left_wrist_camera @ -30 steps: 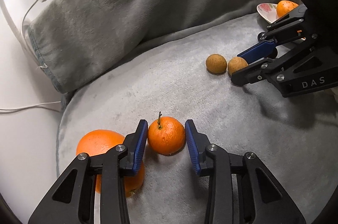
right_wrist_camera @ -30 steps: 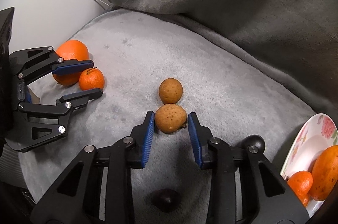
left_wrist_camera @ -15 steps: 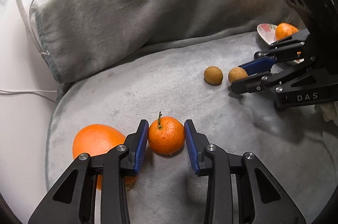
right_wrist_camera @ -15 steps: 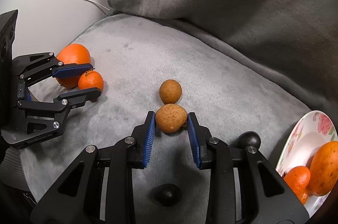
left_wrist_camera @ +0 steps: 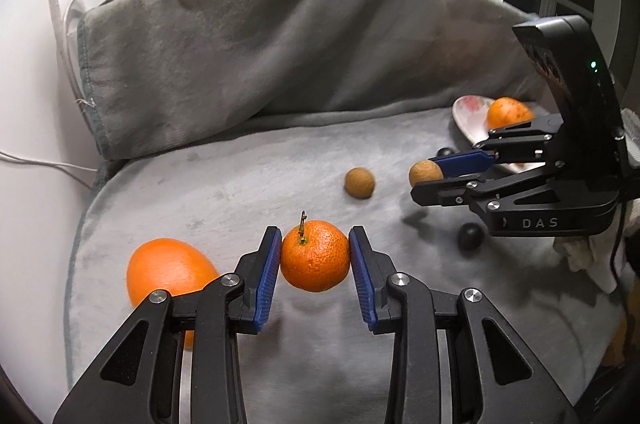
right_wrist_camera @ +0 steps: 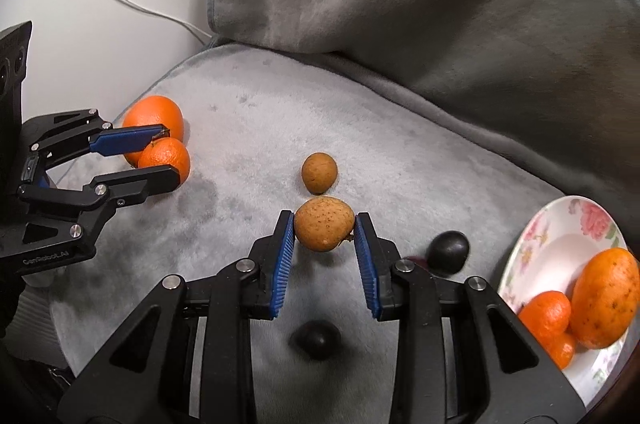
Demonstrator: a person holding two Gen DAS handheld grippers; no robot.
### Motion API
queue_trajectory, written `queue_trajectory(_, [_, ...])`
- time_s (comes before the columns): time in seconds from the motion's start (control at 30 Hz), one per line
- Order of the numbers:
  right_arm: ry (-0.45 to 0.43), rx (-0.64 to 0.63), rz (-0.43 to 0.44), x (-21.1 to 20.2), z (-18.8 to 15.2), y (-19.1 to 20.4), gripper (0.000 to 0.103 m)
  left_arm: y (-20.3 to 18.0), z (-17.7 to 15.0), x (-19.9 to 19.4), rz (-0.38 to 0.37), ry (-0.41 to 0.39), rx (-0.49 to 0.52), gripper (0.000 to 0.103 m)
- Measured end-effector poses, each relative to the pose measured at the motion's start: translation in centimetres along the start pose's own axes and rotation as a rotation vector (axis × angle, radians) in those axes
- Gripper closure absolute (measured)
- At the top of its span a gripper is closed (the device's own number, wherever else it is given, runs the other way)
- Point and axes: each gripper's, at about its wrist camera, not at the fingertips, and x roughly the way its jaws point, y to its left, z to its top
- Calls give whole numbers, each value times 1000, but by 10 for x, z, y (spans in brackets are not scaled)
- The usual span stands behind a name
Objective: Organize fruits
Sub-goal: 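Lift the brown fruit and stemmed tangerine and carry both toward the plate, then lower both fruits onto the floral plate and open both grippers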
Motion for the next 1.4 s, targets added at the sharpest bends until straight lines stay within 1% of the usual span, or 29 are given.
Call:
queue_trajectory(0.37, [-76,46,-32,-45,-15,-15,71,-26,8,-10,-83,-50,-31,70])
queue_trajectory(0.7, [-139,122,-93,-96,-51,-41,71,-54,25,-3,-153,-82,-24,70])
queue_trajectory(0.93, [-155,163,-155,-121,-74,-61,71,-80,41,8,-201,-92,0,70])
queue_trajectory(1.4, [-156,274,-221,-138,-108,-109,71,-112,71,42,-256,-69,6,70])
